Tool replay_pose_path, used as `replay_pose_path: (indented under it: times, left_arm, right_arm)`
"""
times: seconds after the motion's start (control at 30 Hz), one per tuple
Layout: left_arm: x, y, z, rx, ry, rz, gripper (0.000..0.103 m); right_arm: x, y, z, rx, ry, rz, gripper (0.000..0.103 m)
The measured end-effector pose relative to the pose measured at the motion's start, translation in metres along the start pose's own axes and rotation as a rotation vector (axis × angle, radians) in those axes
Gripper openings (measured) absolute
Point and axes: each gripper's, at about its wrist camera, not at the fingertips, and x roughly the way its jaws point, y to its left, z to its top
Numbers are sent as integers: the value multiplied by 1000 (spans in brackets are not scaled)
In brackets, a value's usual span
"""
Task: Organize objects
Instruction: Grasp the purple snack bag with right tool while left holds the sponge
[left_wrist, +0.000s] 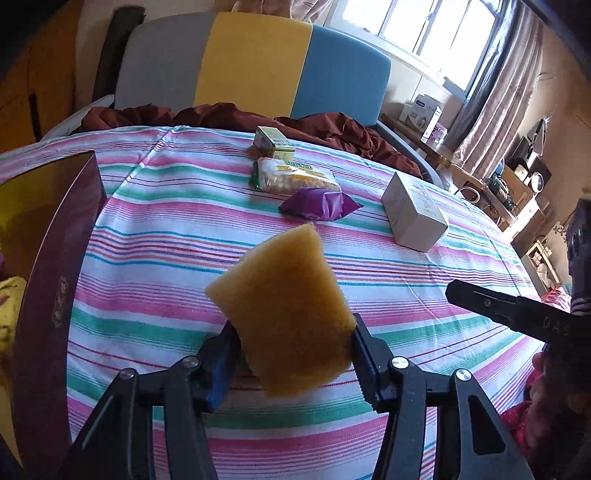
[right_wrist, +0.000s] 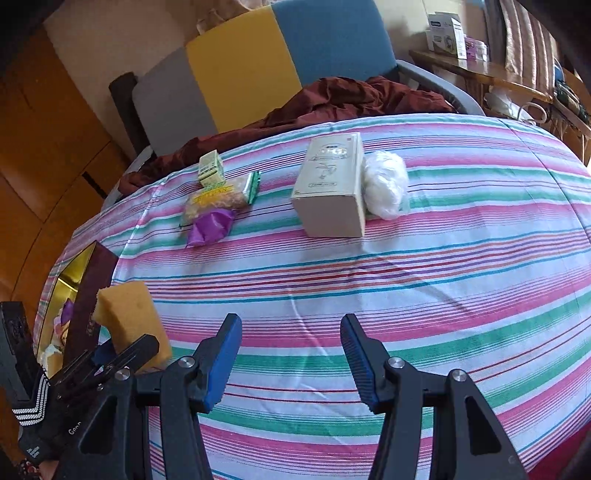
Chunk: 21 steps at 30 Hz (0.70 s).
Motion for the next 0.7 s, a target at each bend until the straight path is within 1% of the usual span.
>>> replay_pose_path:
  times: [0.1,0.17,0.2,0.23,0.4,0.47,0.53,0.63,0.7]
  left_arm:
    - [-1,-3,-9,6,3,-26,53]
    - [2,-5,-15,2,16,-39,53]
    - [1,-7,-17,9,3,-33,53]
    - [1,-9,-19,17,-1,-28,53]
    - [-1,-4,-19,1,0,-49,52]
    - [-1,-3,-21,9,-1,-54,52]
    - [-1,-2,-23,14,-1,-57,52]
    - [0,-1,-23,5,4,-66,52]
    - [1,-1,-23,10,4,-67,52]
  right_arm:
    - [3,16,-4,-58,-32,12,56]
    - [12,25,-3,-81,-16,17,57]
    - [18,30,0,-92,2,21,57]
    - [24,34,5,-105,10,27,57]
    - [45,57,41,-186,-32,24,57]
    - [56,67,53,-206,-33,36,60]
    - [66,79,61,-243,-40,37,60]
    - [82,95,66,-317,-33,2,62]
    - [94,98,68,-323,-20,-39,62]
